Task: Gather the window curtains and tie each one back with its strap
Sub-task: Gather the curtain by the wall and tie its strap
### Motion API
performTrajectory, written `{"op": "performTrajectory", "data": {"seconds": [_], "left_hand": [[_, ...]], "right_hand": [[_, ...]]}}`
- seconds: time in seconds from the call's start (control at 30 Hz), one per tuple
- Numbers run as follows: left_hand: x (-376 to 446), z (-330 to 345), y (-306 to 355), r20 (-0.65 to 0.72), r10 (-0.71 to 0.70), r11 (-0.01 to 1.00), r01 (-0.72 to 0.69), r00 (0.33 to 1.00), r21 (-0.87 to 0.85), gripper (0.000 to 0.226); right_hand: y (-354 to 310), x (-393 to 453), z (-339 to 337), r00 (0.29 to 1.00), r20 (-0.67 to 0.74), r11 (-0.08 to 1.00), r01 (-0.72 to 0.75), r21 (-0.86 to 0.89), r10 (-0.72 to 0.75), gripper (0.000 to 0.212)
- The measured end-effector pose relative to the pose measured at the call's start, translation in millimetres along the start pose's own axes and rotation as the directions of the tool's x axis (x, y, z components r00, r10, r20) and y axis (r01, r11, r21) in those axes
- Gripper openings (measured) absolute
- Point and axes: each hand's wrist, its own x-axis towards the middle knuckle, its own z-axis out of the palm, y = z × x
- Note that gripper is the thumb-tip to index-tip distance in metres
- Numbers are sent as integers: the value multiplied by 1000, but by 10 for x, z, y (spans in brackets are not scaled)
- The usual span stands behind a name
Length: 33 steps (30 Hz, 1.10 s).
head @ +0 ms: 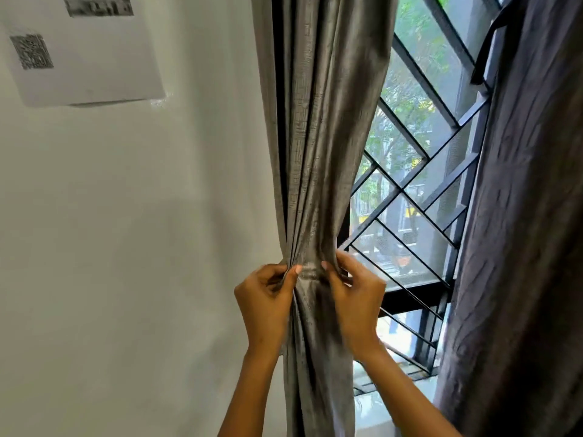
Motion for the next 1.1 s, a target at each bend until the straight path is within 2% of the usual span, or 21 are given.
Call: {"op": "performTrajectory", "data": {"seconds": [0.07, 0.1, 0.17, 0.23, 0.33, 0.43, 0.53, 0.63, 0.7, 0.8, 0.9, 1.03, 1.1], "left_hand": [[-24, 7, 6, -20, 33, 999, -32, 999, 11, 8], [-35, 4, 8, -24, 44, 999, -44, 999, 16, 7], [-55, -3, -3, -23, 60, 998, -59, 998, 12, 7], [-80, -10, -12, -9, 44, 999, -45, 999, -26, 11], [-116, -2, 3, 34, 21, 997, -18, 999, -81, 13], [-131, 24, 38, 54, 57, 997, -55, 997, -46, 11], [-110, 46, 42, 57, 67, 998, -67, 996, 10, 12], [-71, 43, 22, 53, 90, 993, -93, 995, 68, 9], [-56, 31, 16, 51, 88, 994, -92, 995, 63, 9], [-60, 21, 25, 68, 90, 995, -93, 994, 41, 11], [-91, 14, 57, 81, 96, 995, -98, 992, 22, 14], [-102, 8, 65, 58, 125, 991, -127, 990, 43, 12], [-115, 17, 74, 31, 122, 990, -123, 992, 66, 13]], "right_hand": [[-9, -170, 45, 991, 19, 974, 133, -181, -132, 47], [4, -254, 69, 988, 64, 962, 150, -230, -139, 60], [16, -364, 80, 981, 162, 962, 141, -233, -105, 70], [24, -424, 58, 967, 231, 966, 155, -207, -106, 70], [2, -423, 41, 960, 260, 974, 150, -172, -102, 65], [-5, -421, 36, 958, 272, 977, 140, -161, -92, 65], [-1, -412, -7, 945, 325, 996, 66, -52, -45, 67], [5, -351, -63, 926, 377, 993, -46, 108, 2, 50], [25, -255, -90, 936, 342, 980, -138, 142, 83, 45], [98, -57, -98, 933, 288, 948, -271, 169, 215, 63], [168, 94, -96, 881, 374, 895, -388, 222, 290, 70], [86, 6, -99, 871, 438, 902, -354, 247, 222, 46], [53, -89, -77, 861, 460, 900, -360, 246, 219, 43]]}}
